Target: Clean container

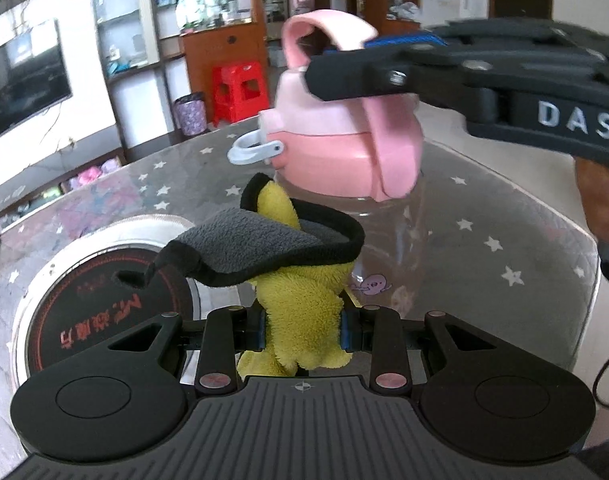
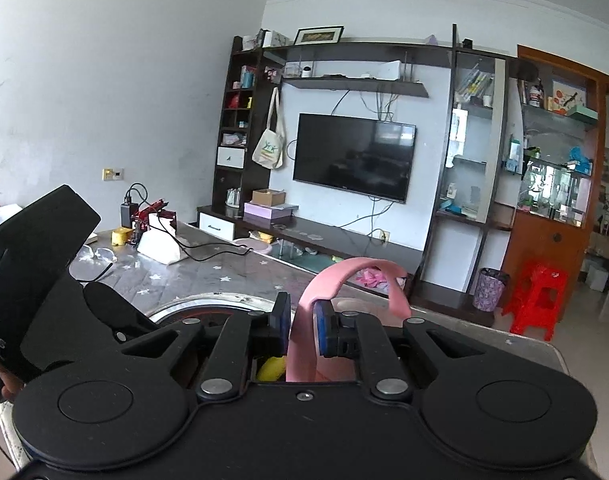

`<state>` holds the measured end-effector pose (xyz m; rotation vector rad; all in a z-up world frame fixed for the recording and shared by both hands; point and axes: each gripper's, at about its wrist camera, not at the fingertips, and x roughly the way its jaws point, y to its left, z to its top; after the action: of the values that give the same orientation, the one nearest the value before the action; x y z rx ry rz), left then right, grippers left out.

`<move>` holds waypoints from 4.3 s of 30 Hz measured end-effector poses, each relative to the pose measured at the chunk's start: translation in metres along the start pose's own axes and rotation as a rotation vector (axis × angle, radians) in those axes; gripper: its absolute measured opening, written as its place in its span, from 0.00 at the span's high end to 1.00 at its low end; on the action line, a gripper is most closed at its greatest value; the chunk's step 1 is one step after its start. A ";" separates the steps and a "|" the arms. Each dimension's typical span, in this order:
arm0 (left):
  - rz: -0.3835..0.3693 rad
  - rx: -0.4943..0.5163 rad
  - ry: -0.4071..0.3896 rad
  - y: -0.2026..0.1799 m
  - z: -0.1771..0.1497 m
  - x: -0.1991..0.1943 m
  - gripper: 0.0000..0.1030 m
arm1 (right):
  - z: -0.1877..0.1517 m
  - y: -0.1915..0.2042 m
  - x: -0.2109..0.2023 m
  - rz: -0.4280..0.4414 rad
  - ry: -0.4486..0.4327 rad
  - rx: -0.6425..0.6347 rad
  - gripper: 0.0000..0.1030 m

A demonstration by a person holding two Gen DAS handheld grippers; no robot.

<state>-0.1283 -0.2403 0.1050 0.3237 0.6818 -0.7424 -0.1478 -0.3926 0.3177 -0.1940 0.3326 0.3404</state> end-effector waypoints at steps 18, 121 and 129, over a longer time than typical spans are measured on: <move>0.077 -0.177 -0.054 -0.024 0.012 -0.021 0.70 | -0.029 -0.021 -0.033 -0.046 -0.067 0.115 0.87; 0.012 -0.301 0.058 -0.033 -0.039 0.011 0.70 | -0.022 -0.017 -0.052 -0.107 -0.075 0.229 0.73; 0.026 -0.303 -0.011 -0.015 -0.019 -0.009 0.70 | -0.017 -0.015 -0.054 -0.118 -0.071 0.210 0.73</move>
<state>-0.1520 -0.2373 0.0964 0.0512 0.7660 -0.6049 -0.1952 -0.4260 0.3222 0.0048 0.2832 0.1931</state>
